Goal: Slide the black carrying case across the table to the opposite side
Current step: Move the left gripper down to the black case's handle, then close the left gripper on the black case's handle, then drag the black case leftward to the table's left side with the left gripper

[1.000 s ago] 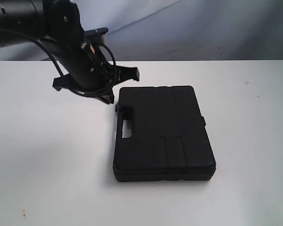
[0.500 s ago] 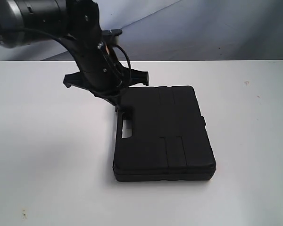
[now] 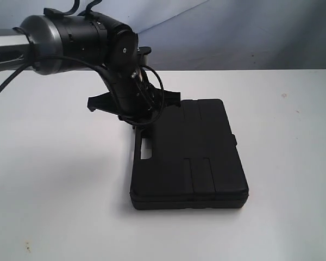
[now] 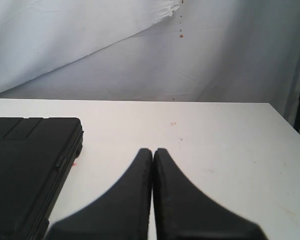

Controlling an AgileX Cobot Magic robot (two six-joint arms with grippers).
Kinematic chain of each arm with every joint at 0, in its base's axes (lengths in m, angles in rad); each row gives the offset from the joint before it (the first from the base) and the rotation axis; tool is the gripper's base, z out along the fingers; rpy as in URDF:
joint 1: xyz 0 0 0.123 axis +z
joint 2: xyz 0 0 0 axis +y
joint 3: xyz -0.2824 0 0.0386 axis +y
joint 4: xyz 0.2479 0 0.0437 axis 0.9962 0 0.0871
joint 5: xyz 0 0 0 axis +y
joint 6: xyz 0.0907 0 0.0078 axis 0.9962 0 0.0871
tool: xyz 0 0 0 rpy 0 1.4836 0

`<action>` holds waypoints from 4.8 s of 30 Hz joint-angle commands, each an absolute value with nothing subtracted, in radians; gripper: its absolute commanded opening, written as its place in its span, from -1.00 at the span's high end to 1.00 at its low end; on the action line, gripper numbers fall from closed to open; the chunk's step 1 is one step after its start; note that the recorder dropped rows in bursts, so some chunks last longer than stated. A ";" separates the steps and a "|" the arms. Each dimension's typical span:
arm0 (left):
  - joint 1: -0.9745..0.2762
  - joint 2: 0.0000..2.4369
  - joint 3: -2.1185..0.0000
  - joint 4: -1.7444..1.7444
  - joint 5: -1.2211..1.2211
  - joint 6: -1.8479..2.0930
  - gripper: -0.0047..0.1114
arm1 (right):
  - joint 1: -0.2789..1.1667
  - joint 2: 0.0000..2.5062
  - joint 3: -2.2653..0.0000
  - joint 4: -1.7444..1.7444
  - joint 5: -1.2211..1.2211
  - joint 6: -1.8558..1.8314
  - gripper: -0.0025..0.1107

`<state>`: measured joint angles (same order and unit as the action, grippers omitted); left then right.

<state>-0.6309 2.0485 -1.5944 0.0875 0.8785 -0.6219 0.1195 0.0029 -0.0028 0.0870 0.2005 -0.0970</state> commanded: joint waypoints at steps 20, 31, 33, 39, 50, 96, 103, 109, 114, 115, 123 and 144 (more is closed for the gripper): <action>-0.632 2.166 -1.598 0.142 0.894 -0.701 0.17 | 0.117 0.000 0.000 0.094 0.200 -0.092 0.96; -0.628 2.191 -1.598 0.167 0.878 -0.699 0.17 | 0.117 0.000 0.000 0.094 0.200 -0.092 0.96; -0.628 2.191 -1.598 0.167 0.878 -0.699 0.17 | 0.117 0.000 0.000 0.094 0.200 -0.092 0.96; -0.628 2.191 -1.598 0.148 0.876 -0.699 0.17 | 0.117 0.000 0.000 0.094 0.200 -0.092 0.96; -0.628 2.191 -1.598 0.140 0.874 -0.694 0.44 | 0.117 0.000 0.000 0.094 0.200 -0.092 0.96; -0.606 2.240 -1.559 0.259 0.910 -0.622 0.92 | 0.117 0.000 0.000 0.094 0.200 -0.092 0.96; -0.493 2.157 -1.400 0.259 0.774 -0.578 0.92 | 0.117 0.000 0.000 0.094 0.200 -0.092 0.96; -0.383 2.047 -1.272 0.259 0.695 -0.510 0.92 | 0.117 0.000 0.000 0.094 0.200 -0.092 0.96; -0.303 2.000 -1.218 0.261 0.677 -0.453 0.92 | 0.117 0.000 0.000 0.094 0.200 -0.092 0.96; -0.290 1.997 -1.215 0.261 0.677 -0.438 0.92 | 0.117 0.000 0.000 0.094 0.200 -0.092 0.96; -0.197 1.997 -1.166 0.259 0.648 -0.386 0.92 | 0.117 0.000 0.000 0.094 0.200 -0.092 0.96; -0.149 1.997 -1.164 0.257 0.647 -0.361 0.92 | 0.117 0.000 0.000 0.094 0.200 -0.092 0.96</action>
